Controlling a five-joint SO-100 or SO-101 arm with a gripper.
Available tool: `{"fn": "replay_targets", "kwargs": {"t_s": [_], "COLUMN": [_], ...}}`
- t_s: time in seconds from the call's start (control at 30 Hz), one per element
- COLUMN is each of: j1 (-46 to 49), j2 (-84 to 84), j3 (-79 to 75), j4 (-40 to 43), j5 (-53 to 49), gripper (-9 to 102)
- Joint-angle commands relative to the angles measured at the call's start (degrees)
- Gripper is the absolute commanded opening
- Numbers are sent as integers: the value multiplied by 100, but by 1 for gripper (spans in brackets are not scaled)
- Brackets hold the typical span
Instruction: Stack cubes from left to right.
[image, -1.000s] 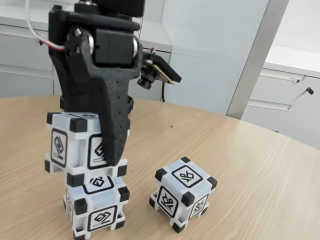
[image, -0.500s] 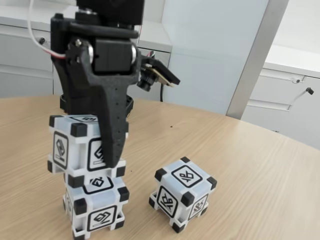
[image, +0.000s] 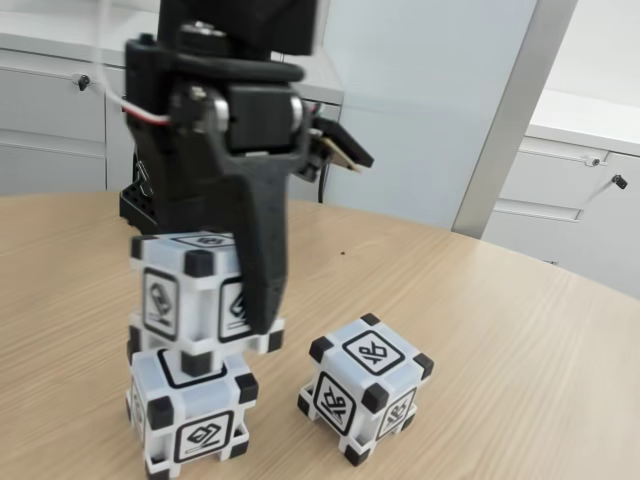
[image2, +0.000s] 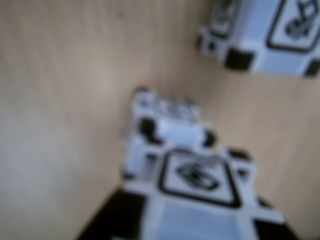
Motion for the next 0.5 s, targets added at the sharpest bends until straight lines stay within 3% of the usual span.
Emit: {"fn": "replay_targets", "kwargs": {"t_s": [0.0,0.47], "j1": [-26,79], "j2": [229,229], "j3": [-44,-35], "j4": [35,35], "j5": [35,264], "gripper": [18,17]}}
